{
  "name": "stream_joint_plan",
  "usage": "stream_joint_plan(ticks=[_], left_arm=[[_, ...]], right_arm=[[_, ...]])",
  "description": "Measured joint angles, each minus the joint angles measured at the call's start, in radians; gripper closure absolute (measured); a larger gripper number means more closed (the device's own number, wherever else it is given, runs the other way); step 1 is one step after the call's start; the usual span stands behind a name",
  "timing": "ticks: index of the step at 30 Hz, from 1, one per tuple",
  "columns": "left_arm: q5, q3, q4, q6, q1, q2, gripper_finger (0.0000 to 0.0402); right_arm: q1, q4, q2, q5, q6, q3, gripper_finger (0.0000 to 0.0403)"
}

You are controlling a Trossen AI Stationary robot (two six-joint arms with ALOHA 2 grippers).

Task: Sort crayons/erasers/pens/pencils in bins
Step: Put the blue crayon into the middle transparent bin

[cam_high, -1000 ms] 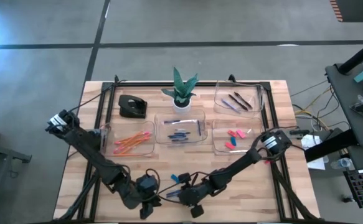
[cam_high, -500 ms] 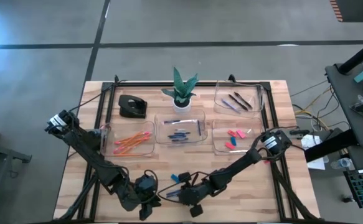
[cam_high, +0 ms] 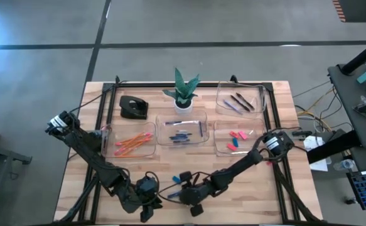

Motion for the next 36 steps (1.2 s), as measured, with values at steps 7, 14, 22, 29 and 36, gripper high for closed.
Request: stream_joint_plan(ticks=[7, 14, 22, 29, 36], left_arm=[[0.0, 0.0, 0.0, 0.0, 0.0, 0.0, 0.0317], [0.0, 0.0, 0.0, 0.0, 0.0, 0.0, 0.0317], [-0.003, 0.0, 0.0, 0.0, 0.0, 0.0, 0.0317], [-0.003, 0.0, 0.0, 0.0, 0.0, 0.0, 0.0317], [-0.004, 0.0, 0.0, 0.0, 0.0, 0.0, 0.0317]], right_arm=[[-0.002, -0.001, 0.0, 0.02, -0.01, -0.001, 0.0309], [-0.003, -0.063, -0.002, 0.019, 0.036, -0.004, 0.0316], [-0.002, -0.094, -0.003, 0.02, 0.068, -0.008, 0.0317], [-0.002, -0.098, -0.003, 0.016, 0.067, -0.01, 0.036], [-0.002, -0.103, -0.003, 0.005, 0.045, -0.01, 0.0387]])
